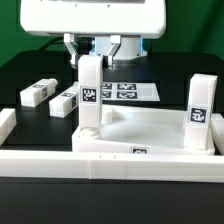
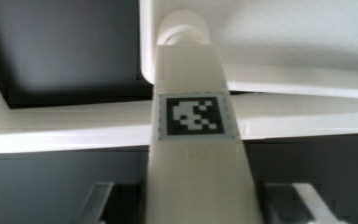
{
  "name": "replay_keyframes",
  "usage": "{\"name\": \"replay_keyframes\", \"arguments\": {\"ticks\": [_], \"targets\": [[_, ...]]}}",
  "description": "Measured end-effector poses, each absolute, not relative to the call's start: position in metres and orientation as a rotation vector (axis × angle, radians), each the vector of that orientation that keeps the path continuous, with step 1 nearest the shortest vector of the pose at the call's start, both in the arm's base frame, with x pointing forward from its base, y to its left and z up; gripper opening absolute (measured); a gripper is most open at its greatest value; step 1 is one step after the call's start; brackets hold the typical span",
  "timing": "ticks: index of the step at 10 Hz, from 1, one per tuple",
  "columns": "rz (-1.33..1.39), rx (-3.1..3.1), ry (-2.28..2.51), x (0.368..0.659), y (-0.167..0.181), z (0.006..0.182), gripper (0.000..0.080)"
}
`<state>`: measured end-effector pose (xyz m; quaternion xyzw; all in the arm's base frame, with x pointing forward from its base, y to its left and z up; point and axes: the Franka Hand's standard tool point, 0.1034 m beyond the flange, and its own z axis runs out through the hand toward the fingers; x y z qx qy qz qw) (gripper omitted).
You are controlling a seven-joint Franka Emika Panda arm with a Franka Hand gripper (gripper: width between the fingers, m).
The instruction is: Assemble desk
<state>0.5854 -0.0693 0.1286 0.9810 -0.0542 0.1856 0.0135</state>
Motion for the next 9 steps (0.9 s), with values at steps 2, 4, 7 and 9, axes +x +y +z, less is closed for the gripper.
{"name": "replay_keyframes", "arguments": {"ticks": [2,4,7,9], "targets": [[0.564,3.057,-0.169,0.5835,-0.0698,0.123,0.029],[0.558,3.056,-0.168,0.5828,-0.07,0.1193,0.029],[0.569,3.051,-0.167,0.5837,-0.0703,0.1191,0.029],[0.568,3.051,-0.167,0.5837,-0.0703,0.1189,0.0529]]}}
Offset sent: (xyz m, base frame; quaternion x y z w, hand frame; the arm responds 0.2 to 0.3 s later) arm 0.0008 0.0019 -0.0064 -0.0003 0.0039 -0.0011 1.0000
